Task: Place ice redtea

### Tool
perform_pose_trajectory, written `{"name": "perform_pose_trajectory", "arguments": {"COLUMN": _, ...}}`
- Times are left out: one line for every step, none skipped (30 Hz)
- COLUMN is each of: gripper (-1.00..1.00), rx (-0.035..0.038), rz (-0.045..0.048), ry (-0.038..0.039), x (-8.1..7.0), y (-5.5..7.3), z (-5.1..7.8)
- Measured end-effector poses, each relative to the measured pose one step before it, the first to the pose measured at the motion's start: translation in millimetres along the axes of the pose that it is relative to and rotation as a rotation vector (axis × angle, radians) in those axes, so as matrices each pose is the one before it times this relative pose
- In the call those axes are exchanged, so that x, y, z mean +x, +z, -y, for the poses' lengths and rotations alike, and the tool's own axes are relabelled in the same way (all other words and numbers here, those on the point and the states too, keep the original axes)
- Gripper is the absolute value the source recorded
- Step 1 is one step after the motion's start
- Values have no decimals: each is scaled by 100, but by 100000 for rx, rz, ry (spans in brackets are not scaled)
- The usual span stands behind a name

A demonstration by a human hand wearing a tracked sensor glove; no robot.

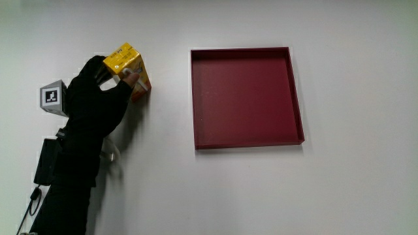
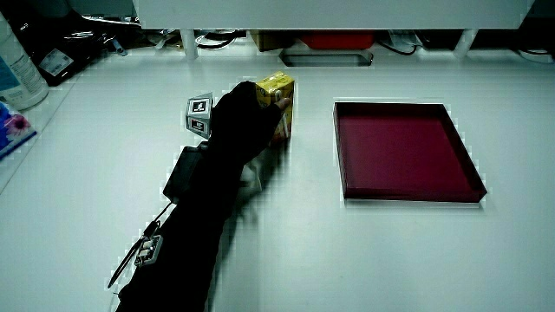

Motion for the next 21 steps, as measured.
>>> {"name": "perform_pose_trajectory", "arguments": {"gripper": -32, "rx": 135, "rz": 565, "ry": -511, "x": -97, "y": 7, "z": -10}}
{"name": "perform_pose_trajectory", "arguments": {"gripper": -36, "rx": 187, "rz": -467, "ry": 531, "x": -3, "y": 11, "z": 47}}
{"name": "perform_pose_trajectory", "arguments": {"gripper": -41, "rx": -290, "rz": 440, "ry": 125, "x": 10, "y": -8, "z": 48}}
{"name": "perform_pose_trajectory", "arguments": {"gripper": -45, "rx": 469, "rz": -128, "ry": 182, "x": -160, "y": 61, "z": 16}}
{"name": "perform_pose_trajectory", "arguments": {"gripper": -50, "rx": -529, "rz": 1887, "ry": -670, "x": 161, "y": -84, "z": 76}}
{"name": "perform_pose_trajectory", "arguments": {"gripper": -55, "rx": -294, "rz": -870, "ry": 52, "x": -138, "y": 55, "z": 2}}
{"name": "perform_pose_trajectory", "arguments": {"gripper": -59, "rx": 57, "rz": -447, "ry": 1639, "x": 10, "y": 31, "z": 130}}
{"name": "perform_pose_trajectory", "arguments": {"gripper": -64, "rx": 366, "rz": -56, "ry": 1970, "x": 1, "y": 58, "z": 184}}
{"name": "perform_pose_trajectory", "arguments": {"gripper": -68, "rx": -166, "rz": 663, "ry": -514, "x": -105, "y": 115, "z": 141}}
{"name": "perform_pose_trajectory", "arguments": {"gripper": -73, "rx": -674, "rz": 1776, "ry": -236, "x": 246, "y": -18, "z": 296}}
{"name": "perform_pose_trajectory", "arguments": {"gripper": -77, "rx": 485, "rz": -1216, "ry": 1030, "x": -95, "y": 177, "z": 281}}
{"name": "perform_pose_trajectory", "arguments": {"gripper": -82, "rx": 41, "rz": 164, "ry": 857, "x": 39, "y": 98, "z": 366}}
{"name": "perform_pose_trajectory", "arguments": {"gripper": -86, "rx": -262, "rz": -40, "ry": 332, "x": -97, "y": 168, "z": 341}}
{"name": "perform_pose_trajectory", "arguments": {"gripper": -91, "rx": 317, "rz": -765, "ry": -275, "x": 35, "y": 127, "z": 369}}
{"name": "perform_pose_trajectory", "arguments": {"gripper": -95, "rx": -1070, "rz": 415, "ry": 437, "x": 254, "y": 47, "z": 436}}
{"name": "perform_pose_trajectory", "arguments": {"gripper": -100, "rx": 300, "rz": -356, "ry": 368, "x": -137, "y": 192, "z": 412}}
{"name": "perform_pose_trajectory", "arguments": {"gripper": -100, "rx": 300, "rz": -356, "ry": 368, "x": -140, "y": 192, "z": 411}}
{"name": "perform_pose_trajectory", "arguments": {"gripper": -100, "rx": 300, "rz": -356, "ry": 368, "x": -142, "y": 193, "z": 409}}
{"name": "perform_pose_trajectory", "arguments": {"gripper": -100, "rx": -479, "rz": -1428, "ry": 1091, "x": -262, "y": 256, "z": 424}}
{"name": "perform_pose_trajectory", "arguments": {"gripper": -100, "rx": -628, "rz": 366, "ry": -3205, "x": 322, "y": 15, "z": 534}}
{"name": "perform_pose_trajectory", "arguments": {"gripper": -100, "rx": -541, "rz": 211, "ry": 1154, "x": 589, "y": -87, "z": 670}}
